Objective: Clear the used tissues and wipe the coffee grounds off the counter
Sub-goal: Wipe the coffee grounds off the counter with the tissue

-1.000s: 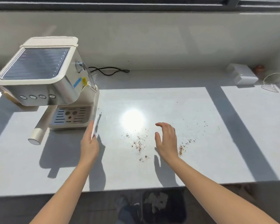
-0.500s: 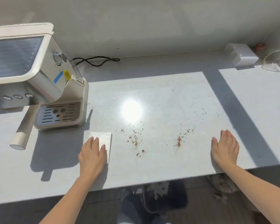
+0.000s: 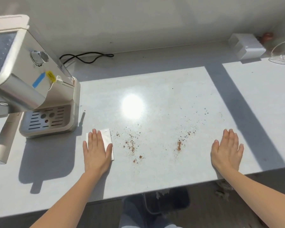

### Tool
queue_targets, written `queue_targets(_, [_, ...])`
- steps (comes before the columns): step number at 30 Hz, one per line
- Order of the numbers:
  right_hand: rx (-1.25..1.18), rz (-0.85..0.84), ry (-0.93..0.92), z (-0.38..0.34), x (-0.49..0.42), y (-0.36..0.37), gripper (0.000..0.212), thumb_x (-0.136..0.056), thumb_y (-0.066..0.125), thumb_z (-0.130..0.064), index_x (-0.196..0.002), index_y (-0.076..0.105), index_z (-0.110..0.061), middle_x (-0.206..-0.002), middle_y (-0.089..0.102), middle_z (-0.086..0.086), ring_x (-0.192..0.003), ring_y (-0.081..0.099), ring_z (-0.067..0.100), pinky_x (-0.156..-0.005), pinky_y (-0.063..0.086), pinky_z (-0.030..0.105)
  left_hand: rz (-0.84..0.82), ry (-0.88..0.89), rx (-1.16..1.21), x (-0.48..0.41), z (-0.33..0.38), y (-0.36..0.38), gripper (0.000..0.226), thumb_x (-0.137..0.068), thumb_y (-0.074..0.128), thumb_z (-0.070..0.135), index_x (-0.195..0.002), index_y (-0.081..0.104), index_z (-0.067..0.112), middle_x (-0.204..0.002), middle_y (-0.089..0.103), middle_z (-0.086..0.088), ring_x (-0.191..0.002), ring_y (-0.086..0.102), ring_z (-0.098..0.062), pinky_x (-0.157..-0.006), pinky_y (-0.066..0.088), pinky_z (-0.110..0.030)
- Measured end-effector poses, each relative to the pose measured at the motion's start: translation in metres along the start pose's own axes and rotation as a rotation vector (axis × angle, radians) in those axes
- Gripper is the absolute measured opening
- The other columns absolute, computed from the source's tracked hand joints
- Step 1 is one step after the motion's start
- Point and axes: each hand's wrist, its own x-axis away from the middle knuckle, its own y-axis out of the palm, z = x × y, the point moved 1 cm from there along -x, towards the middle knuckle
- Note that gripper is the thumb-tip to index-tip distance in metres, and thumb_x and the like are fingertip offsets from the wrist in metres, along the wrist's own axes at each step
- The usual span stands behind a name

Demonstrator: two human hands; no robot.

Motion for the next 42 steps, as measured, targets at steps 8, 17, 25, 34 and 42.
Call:
queue_targets(8, [-0.004,0.002,0.008,0.001,-0.001,0.004,0.064,-0.091,0.019,-0.034,-0.149,0.021,-0.006,-0.158,0.02,0.012,-0.146,0.013,0.027,-0.116,0.011,0.052,-0.056,0.188,0.01,-0.028,0.041,0.003,0.063,-0.099,0.022,0.037,-0.15,-0.007,0.012,-0.159,-0.015,-0.002,-0.144,-0.02,-0.011,-0.118,-0.012,-0.038])
queue_targets(17, [0.03,-0.01,0.001,0.004,-0.002,0.009,0.064,-0.093,0.017,-0.036,-0.15,0.019,-0.008,-0.16,0.017,0.01,-0.147,0.011,0.025,-0.117,0.01,0.051,-0.187,0.515,-0.057,-0.003,0.085,0.02,0.064,-0.098,0.015,0.042,-0.147,-0.018,0.017,-0.156,-0.025,0.003,-0.141,-0.029,-0.01,-0.116,-0.018,-0.035])
queue_targets(25, [0.06,-0.019,-0.009,0.008,-0.002,0.011,0.058,-0.098,0.024,-0.031,-0.15,0.018,-0.006,-0.159,0.016,0.011,-0.147,0.012,0.026,-0.116,0.012,0.052,-0.198,0.531,-0.038,0.04,0.105,0.03,0.063,-0.095,0.006,0.045,-0.147,-0.02,0.02,-0.155,-0.027,0.006,-0.14,-0.03,-0.007,-0.114,-0.021,-0.031])
queue_targets(34, [0.043,-0.017,0.003,0.008,-0.002,0.01,0.058,-0.098,0.031,-0.031,-0.149,0.02,-0.007,-0.159,0.019,0.01,-0.147,0.015,0.025,-0.117,0.013,0.051,0.014,0.196,0.462,0.045,0.111,0.016,0.055,-0.096,0.014,0.034,-0.149,0.009,0.024,-0.158,0.01,0.01,-0.145,-0.001,0.001,-0.119,-0.007,-0.025])
queue_targets(42, [0.017,-0.004,0.008,0.007,-0.002,0.009,0.057,-0.098,0.037,-0.027,-0.149,0.022,-0.007,-0.159,0.02,0.011,-0.146,0.015,0.025,-0.116,0.012,0.051,0.09,0.091,0.265,0.032,0.024,-0.002,0.051,-0.098,0.029,0.016,-0.149,0.024,0.013,-0.159,0.014,-0.001,-0.146,0.003,-0.01,-0.121,0.0,-0.035])
